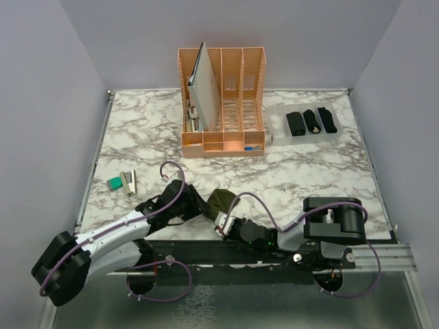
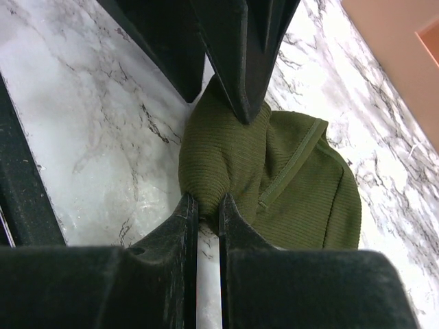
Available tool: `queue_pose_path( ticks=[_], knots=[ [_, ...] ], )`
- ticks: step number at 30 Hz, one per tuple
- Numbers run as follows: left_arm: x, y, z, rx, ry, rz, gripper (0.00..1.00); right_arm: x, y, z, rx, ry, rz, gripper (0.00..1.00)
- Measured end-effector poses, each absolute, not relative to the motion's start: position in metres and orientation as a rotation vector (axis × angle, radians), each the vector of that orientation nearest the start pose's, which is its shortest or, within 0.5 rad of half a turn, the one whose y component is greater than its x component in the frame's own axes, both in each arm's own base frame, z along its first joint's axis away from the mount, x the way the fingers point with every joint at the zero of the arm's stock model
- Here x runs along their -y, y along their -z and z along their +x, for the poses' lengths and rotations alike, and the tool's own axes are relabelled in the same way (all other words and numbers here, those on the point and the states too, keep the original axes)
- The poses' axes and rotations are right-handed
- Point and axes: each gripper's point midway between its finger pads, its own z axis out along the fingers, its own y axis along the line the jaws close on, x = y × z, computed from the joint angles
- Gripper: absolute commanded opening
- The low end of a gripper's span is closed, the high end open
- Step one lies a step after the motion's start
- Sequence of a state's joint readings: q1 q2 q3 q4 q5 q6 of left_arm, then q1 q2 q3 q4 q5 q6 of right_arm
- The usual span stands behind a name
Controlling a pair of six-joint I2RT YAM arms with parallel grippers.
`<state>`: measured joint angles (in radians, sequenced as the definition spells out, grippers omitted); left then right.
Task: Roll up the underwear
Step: Roll the underwear to the corner of the board.
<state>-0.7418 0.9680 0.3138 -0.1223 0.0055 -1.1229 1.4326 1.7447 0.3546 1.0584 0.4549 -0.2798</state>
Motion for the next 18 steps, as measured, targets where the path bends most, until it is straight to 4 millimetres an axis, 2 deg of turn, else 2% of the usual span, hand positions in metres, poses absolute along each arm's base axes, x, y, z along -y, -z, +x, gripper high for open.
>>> queue_pose_path(
  ticks=[7, 13, 18],
  knots=[
    [0.207, -0.050, 0.170, -2.466, 0.883, -0.476, 0.71, -0.353, -0.032, 0.136, -1.519, -0.487, -1.096, 0.01],
    [0.207, -0.059, 0.170, -2.423, 0.925, -0.467, 0.78, -0.352, -0.033, 0.131, -1.565, -0.597, -1.018, 0.01],
    [0.208, -0.073, 0.172, -2.371, 0.965, -0.456, 0.79, -0.351, -0.034, 0.133, -1.622, -0.676, -0.929, 0.01]
  ],
)
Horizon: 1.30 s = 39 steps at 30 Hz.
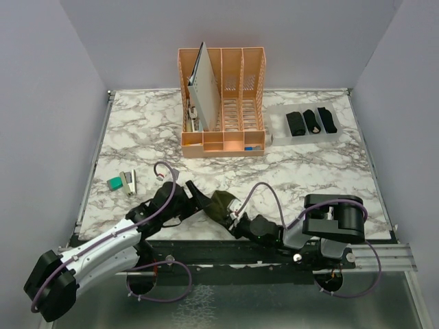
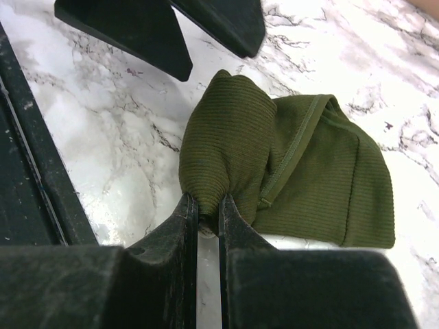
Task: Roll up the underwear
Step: Roll the underwear to the corner of the board.
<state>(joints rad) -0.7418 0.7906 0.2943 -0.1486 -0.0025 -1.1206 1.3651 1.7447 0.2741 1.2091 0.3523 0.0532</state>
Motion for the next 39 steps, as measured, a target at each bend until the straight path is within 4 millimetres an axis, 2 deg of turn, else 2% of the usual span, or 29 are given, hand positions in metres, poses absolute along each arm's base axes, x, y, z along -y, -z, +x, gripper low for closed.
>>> queue_pose_path(
  ticks=[8, 18, 30, 39],
  knots=[
    [0.206, -0.083, 0.171, -2.325, 0.995, -0.431, 0.81, -0.340, -0.037, 0.142, -1.696, -0.844, -0.784, 0.01],
    [0.208, -0.081, 0.171, -2.313, 1.012, -0.403, 0.82, -0.335, -0.040, 0.147, -1.783, -1.044, -0.606, 0.01],
    [0.216, -0.051, 0.169, -2.361, 1.024, -0.384, 0.85, -0.330, -0.040, 0.155, -1.850, -1.160, -0.466, 0.00],
    [0.228, -0.050, 0.182, -2.329, 1.069, -0.417, 0.83, -0.329, -0.039, 0.155, -1.865, -1.199, -0.438, 0.00]
  ],
)
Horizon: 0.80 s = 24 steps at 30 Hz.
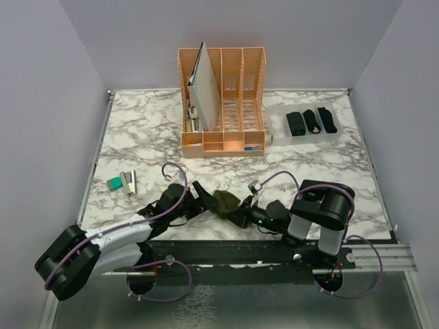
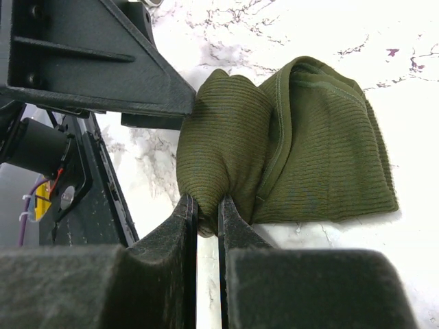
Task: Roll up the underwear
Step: Roll the underwear to the corner of the board.
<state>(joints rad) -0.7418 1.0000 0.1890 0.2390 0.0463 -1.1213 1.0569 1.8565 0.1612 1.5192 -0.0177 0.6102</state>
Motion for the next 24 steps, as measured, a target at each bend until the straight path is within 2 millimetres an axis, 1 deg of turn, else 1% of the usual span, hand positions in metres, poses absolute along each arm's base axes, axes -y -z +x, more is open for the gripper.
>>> queue_pose_path(
  ticks=[3, 5, 7, 8, 11, 13, 15, 16, 17, 19, 20, 24],
  knots=[
    [0.232, -0.050, 0.185, -2.329, 1.073, -0.426, 0.76, -0.329, -0.038, 0.155, -1.869, -1.207, -0.433, 0.00],
    [0.234, -0.047, 0.186, -2.337, 1.070, -0.434, 0.74, -0.329, -0.038, 0.155, -1.873, -1.213, -0.431, 0.01],
    [0.237, -0.045, 0.188, -2.345, 1.070, -0.439, 0.68, -0.328, -0.037, 0.155, -1.879, -1.217, -0.426, 0.01],
    [0.239, -0.045, 0.189, -2.347, 1.070, -0.440, 0.64, -0.327, -0.037, 0.155, -1.881, -1.218, -0.425, 0.01],
    [0.245, -0.040, 0.193, -2.372, 1.056, -0.444, 0.46, -0.326, -0.036, 0.155, -1.886, -1.220, -0.420, 0.04],
    [0.248, -0.036, 0.195, -2.394, 1.040, -0.441, 0.37, -0.326, -0.036, 0.156, -1.888, -1.220, -0.417, 0.06],
    [0.250, -0.032, 0.195, -2.415, 1.025, -0.444, 0.32, -0.325, -0.035, 0.155, -1.892, -1.218, -0.417, 0.12],
    [0.251, -0.032, 0.195, -2.419, 1.022, -0.443, 0.30, -0.324, -0.034, 0.154, -1.895, -1.217, -0.418, 0.17],
    [0.250, -0.032, 0.195, -2.421, 1.019, -0.445, 0.27, -0.323, -0.033, 0.154, -1.897, -1.214, -0.420, 0.24],
    [0.250, -0.033, 0.195, -2.425, 1.015, -0.445, 0.25, -0.323, -0.033, 0.153, -1.895, -1.212, -0.428, 0.46],
    [0.250, -0.033, 0.195, -2.428, 1.012, -0.445, 0.24, -0.323, -0.034, 0.153, -1.889, -1.212, -0.441, 0.51],
    [0.248, -0.033, 0.193, -2.457, 0.981, -0.445, 0.21, -0.318, -0.033, 0.142, -1.872, -1.197, -0.569, 0.54]
  ],
)
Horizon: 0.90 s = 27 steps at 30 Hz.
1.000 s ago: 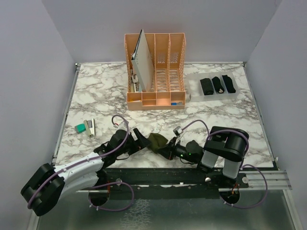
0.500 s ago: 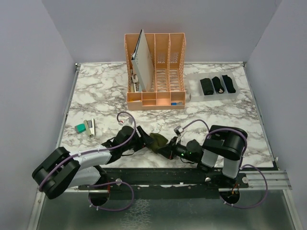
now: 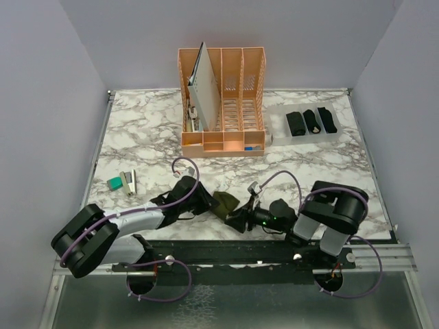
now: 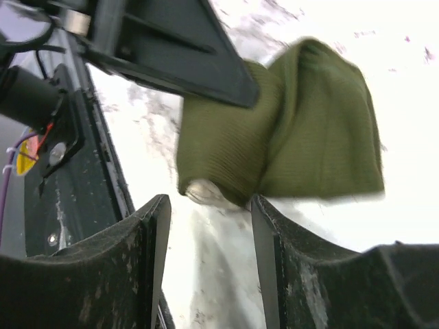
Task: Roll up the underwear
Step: Roll the underwear to the corner of the board.
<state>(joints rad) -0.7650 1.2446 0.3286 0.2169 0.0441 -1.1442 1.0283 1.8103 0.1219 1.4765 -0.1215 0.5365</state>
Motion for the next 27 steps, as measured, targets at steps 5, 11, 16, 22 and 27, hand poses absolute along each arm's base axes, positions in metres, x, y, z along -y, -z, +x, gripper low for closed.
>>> queue_pose_path(
  ticks=[5, 11, 16, 22, 27],
  knots=[
    [0.245, -0.034, 0.188, -2.492, 0.947, -0.450, 0.16, -0.328, -0.064, 0.145, -1.732, -1.116, -0.778, 0.58],
    [0.242, -0.034, 0.185, -2.532, 0.913, -0.488, 0.03, -0.333, -0.095, 0.144, -1.510, -0.897, -1.067, 0.59],
    [0.241, -0.033, 0.183, -2.556, 0.891, -0.561, 0.00, -0.342, -0.088, 0.134, -1.389, -0.662, -1.274, 0.59],
    [0.237, -0.034, 0.180, -2.544, 0.885, -0.649, 0.00, -0.351, -0.057, 0.120, -1.288, -0.413, -1.449, 0.59],
    [0.229, -0.033, 0.178, -2.521, 0.864, -0.709, 0.00, -0.358, -0.055, 0.128, -1.229, -0.290, -1.450, 0.59]
  ],
)
